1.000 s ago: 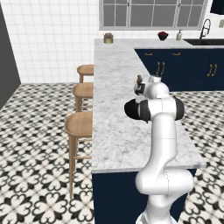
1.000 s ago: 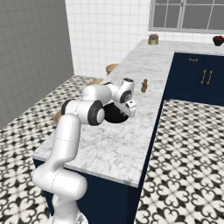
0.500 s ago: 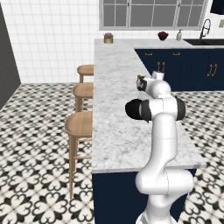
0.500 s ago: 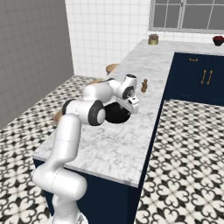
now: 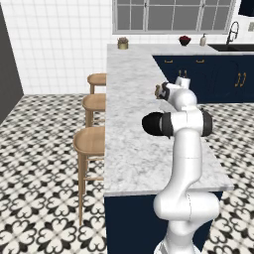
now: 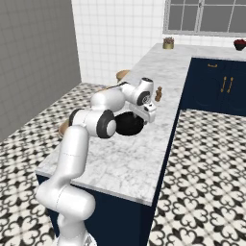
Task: Pick up the bowls on the counter and stack them on top of one another in the open cabinet. Place the smaller bowl on top of the larger bowl.
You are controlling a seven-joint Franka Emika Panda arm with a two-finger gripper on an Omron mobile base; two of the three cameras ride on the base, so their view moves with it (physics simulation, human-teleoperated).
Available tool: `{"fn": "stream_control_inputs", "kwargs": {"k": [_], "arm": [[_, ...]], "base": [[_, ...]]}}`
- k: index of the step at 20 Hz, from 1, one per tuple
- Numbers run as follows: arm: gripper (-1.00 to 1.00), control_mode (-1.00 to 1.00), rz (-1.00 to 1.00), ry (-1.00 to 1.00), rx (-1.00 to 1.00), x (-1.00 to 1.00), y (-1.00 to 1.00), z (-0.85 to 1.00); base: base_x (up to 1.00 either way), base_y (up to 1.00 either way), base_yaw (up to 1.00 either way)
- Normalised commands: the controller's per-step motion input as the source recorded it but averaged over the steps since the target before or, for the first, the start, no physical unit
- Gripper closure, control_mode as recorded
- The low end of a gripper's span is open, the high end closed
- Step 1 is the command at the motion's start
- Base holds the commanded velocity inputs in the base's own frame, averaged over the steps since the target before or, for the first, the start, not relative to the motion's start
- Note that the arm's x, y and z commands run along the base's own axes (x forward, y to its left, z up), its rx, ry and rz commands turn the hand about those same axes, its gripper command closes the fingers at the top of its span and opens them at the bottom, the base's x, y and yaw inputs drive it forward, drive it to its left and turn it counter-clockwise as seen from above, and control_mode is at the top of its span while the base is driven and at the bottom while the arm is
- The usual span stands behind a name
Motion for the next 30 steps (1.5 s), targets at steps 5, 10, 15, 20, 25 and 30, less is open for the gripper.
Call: {"fn": "stream_control_inputs", "kwargs": {"k": [5,10,15,20,25,30], "arm": [[-1.00,-1.00,0.09,0.00,0.00,-0.01,-0.01,-0.32],[-1.00,-1.00,0.08,0.00,0.00,0.00,0.01,-0.41],[-1.00,-1.00,0.05,0.00,-0.02,0.01,0.11,-0.34],[-1.00,-1.00,0.06,0.00,-0.01,0.03,0.13,-0.42],[1.00,-1.00,0.03,0.00,-0.03,0.00,0.32,-0.13],[1.00,-1.00,0.00,-0.01,0.00,0.00,0.23,0.00]], "base": [[0.00,0.00,0.00],[0.00,0.00,0.00],[0.00,0.00,0.00],[0.00,0.00,0.00],[0.00,0.00,0.00],[0.00,0.00,0.00]]}}
